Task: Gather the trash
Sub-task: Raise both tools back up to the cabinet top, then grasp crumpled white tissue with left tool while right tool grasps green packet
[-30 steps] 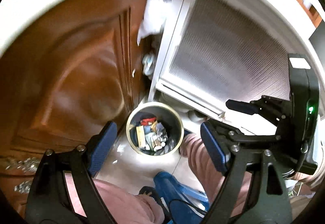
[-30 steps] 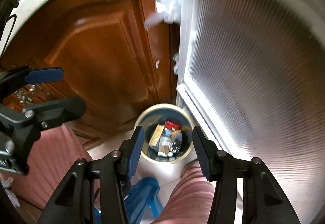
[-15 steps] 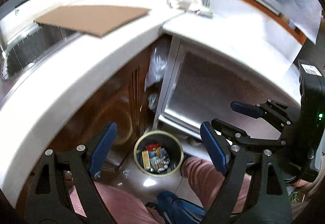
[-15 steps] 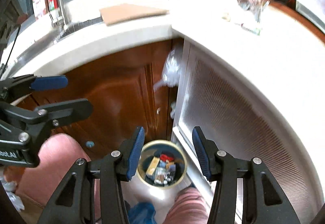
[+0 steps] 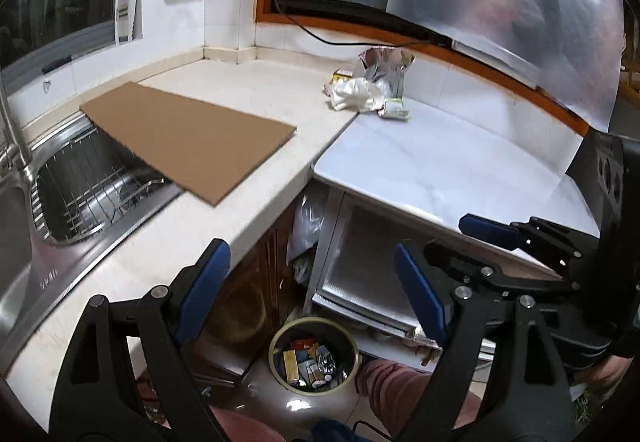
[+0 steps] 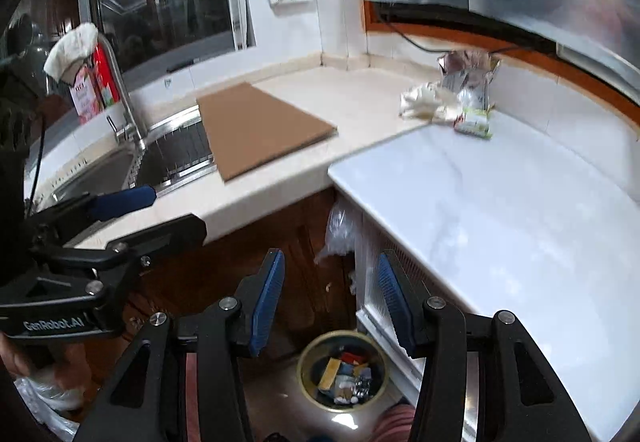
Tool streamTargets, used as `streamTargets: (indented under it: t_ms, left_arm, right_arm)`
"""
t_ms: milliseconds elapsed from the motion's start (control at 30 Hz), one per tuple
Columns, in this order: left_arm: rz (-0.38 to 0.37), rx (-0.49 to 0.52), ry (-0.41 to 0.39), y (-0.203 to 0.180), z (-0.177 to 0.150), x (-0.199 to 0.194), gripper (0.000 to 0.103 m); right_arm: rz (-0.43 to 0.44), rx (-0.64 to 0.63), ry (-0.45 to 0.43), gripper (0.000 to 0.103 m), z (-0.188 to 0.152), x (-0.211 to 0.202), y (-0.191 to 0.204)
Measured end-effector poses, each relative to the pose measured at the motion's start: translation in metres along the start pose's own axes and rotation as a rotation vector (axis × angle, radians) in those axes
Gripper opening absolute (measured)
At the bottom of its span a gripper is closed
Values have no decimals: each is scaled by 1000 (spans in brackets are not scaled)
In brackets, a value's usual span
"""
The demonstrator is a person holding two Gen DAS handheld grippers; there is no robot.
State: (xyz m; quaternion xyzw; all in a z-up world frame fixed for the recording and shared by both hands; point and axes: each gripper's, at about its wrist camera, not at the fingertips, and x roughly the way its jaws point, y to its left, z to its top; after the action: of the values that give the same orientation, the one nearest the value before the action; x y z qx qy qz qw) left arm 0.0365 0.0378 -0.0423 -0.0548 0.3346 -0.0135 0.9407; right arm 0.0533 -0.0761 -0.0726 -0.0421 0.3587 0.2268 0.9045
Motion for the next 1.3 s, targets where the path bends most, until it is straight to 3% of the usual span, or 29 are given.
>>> streamTargets:
  t_ms: [300, 600, 933, 1133, 1300]
  left_arm:
    - [-6, 1, -3, 7, 45, 15, 82]
    - [-25, 19, 8, 1, 116, 58, 82]
    - [-98, -1, 123, -31, 193, 172, 82]
    - [-123, -25, 202, -48, 227, 258, 82]
    - [-162, 31, 260, -64, 241, 312, 82]
  right_arm:
    - [-29, -9, -44, 50, 53, -9, -26]
    - [-56, 109, -39, 50, 122, 1, -107]
    - [-74, 266, -13, 50, 203, 68, -224]
    - [-32, 421, 65, 50, 201, 136, -286]
    - [38, 495, 116, 49, 191, 186, -315]
